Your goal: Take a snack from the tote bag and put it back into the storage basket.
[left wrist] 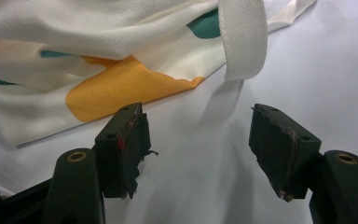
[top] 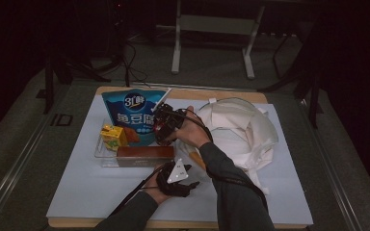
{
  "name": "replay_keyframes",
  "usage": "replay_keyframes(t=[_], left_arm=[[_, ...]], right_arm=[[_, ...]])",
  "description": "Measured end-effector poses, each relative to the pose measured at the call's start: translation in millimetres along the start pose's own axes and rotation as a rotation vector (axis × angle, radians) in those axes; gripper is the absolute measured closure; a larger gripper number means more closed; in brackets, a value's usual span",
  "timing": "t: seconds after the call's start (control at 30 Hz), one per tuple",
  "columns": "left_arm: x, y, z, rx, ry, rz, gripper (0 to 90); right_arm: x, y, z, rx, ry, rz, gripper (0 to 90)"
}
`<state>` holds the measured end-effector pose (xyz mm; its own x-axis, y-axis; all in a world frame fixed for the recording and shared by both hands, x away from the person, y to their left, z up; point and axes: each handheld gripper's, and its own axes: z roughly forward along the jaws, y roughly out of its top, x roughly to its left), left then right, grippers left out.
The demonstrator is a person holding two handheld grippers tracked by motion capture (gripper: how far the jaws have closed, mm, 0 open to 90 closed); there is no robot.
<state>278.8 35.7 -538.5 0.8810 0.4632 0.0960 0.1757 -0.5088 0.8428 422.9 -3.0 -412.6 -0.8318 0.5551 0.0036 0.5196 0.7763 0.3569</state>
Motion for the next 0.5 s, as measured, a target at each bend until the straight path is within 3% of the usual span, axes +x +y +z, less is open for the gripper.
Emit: replay_keyframes(t=[0.27,0.5], left_arm=[[-0.1,0.0,0.1,-0.003,0.002,0.001,36.1],[-0.2,0.0,0.1,-0.003,0.001,0.000,36.1]], right_arm=[[-4.9,-3.0,2.9,-0.001,0.005,0.026,25.3],[-3.3,-2.8,4.9,-0.004,-0.008,0.013,25.2]])
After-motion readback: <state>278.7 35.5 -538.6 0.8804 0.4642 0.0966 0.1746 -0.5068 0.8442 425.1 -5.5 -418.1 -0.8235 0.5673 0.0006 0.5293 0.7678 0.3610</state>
